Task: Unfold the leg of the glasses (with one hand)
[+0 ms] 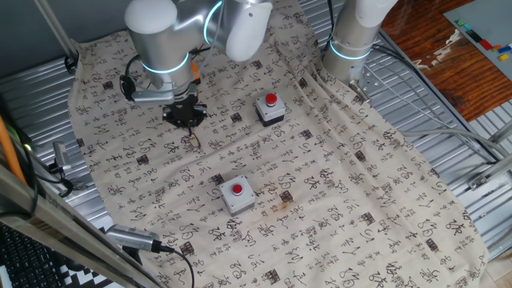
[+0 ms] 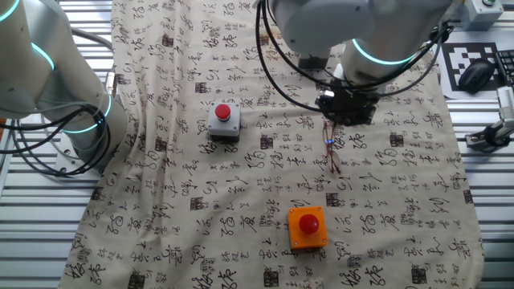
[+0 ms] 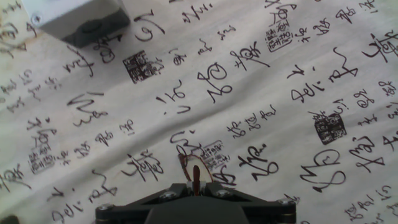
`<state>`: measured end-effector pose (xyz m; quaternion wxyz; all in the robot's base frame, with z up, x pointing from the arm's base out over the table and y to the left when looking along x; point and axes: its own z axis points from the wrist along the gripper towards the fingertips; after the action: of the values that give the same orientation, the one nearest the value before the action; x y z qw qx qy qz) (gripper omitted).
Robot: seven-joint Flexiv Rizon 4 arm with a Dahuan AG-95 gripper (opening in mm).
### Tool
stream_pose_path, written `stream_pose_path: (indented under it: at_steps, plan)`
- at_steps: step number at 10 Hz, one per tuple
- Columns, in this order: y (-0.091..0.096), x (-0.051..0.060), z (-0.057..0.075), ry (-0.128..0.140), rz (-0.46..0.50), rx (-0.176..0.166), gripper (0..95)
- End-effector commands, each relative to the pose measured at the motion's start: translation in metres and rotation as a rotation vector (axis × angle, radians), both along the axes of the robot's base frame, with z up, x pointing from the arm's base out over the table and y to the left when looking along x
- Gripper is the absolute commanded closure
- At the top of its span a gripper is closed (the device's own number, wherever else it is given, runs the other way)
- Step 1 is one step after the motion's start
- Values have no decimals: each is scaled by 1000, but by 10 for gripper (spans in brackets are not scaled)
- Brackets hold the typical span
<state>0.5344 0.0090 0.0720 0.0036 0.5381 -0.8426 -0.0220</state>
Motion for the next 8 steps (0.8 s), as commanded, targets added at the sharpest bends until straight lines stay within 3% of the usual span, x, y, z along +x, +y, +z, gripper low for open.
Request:
stream_pose_path:
  at_steps: [1, 8]
  plan:
    - [6, -2, 0, 0, -19, 4, 950]
    - [24, 0, 9, 6, -52, 21, 950]
